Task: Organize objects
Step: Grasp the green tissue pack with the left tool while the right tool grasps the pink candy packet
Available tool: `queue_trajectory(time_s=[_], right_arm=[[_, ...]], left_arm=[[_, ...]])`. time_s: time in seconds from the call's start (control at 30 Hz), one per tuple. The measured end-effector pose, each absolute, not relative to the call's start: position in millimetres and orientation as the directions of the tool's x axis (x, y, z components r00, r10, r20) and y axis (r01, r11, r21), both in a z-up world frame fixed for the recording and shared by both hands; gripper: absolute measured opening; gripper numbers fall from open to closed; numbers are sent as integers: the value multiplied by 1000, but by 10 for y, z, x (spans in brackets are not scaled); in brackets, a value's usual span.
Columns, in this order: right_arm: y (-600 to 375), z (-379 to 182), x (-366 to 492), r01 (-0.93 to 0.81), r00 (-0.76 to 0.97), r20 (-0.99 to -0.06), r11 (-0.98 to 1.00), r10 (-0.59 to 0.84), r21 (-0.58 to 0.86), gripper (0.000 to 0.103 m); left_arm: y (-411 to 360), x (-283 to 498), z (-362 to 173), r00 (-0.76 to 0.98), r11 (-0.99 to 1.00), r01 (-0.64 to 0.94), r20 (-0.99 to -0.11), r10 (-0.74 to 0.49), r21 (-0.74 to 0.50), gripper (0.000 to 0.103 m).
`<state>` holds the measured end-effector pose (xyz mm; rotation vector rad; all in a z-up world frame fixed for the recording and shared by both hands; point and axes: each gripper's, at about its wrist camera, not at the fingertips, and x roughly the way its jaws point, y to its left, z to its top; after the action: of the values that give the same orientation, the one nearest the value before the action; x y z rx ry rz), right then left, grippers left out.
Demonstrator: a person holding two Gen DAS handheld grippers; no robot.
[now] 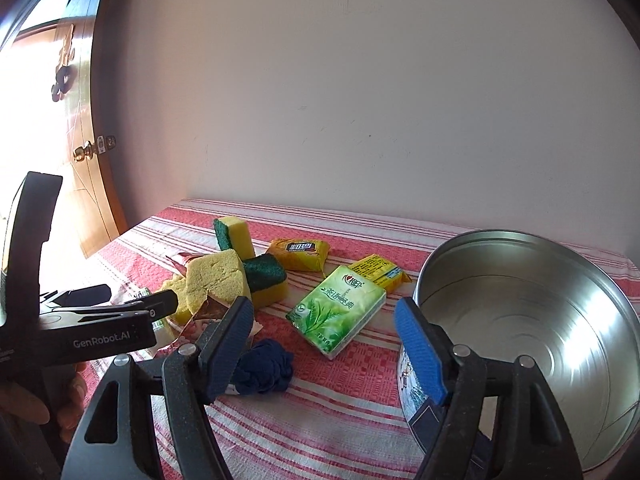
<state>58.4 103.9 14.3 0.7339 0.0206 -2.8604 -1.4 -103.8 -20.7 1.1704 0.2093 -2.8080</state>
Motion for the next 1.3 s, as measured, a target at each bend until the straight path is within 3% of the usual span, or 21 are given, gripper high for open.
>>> queue_trajectory(time_s=[0.17,0.27,0.3,0.43,0.53,0.67,0.9,1.03,1.2,1.23,1.27,1.3], right_arm=[[1073,139,551,208,-843,-491,-975,-218,75,75],[1053,130,553,245,-825,-500,-964,-265,107,75],[1042,129,557,254,-822,-499,-961,-275,110,75],[982,113,571,271,-810,-512,-957,-286,105,75],[948,72,537,288,-788,-535,-950,-306,120,75],[896,31,494,301,-752,-562,-938,-344,171,75],[781,7,367,302,-687,-598,-911,-412,280,75],[629,-105,227,304,-620,-643,-893,-449,330,76],[470,-130,199,282,-632,-685,-931,-361,231,75],[463,-118,218,292,-637,-682,-931,-359,218,66],[459,-106,230,301,-638,-682,-931,-357,206,50],[466,-102,234,312,-632,-683,-927,-366,208,43]], left_arm=[[-1215,96,-275,-703,-977,112,-710,51,-182,85],[-1208,190,-296,-691,-983,82,-720,64,-166,66],[-1212,205,-336,-674,-984,76,-735,69,-162,64],[-1307,278,-401,-671,-964,80,-729,135,-253,65],[-1269,309,-399,-667,-967,65,-731,142,-247,65],[-1155,300,-446,-655,-970,42,-739,155,-241,74],[-1148,395,-367,-686,-966,-20,-699,202,-259,47],[-1205,425,-327,-696,-970,-34,-691,197,-242,45],[-1150,428,-323,-689,-973,-39,-699,190,-226,45],[-1137,428,-328,-686,-973,-41,-702,192,-226,46],[-1130,445,-341,-681,-973,-44,-705,196,-229,47],[-1105,435,-349,-674,-971,-50,-709,206,-235,49]])
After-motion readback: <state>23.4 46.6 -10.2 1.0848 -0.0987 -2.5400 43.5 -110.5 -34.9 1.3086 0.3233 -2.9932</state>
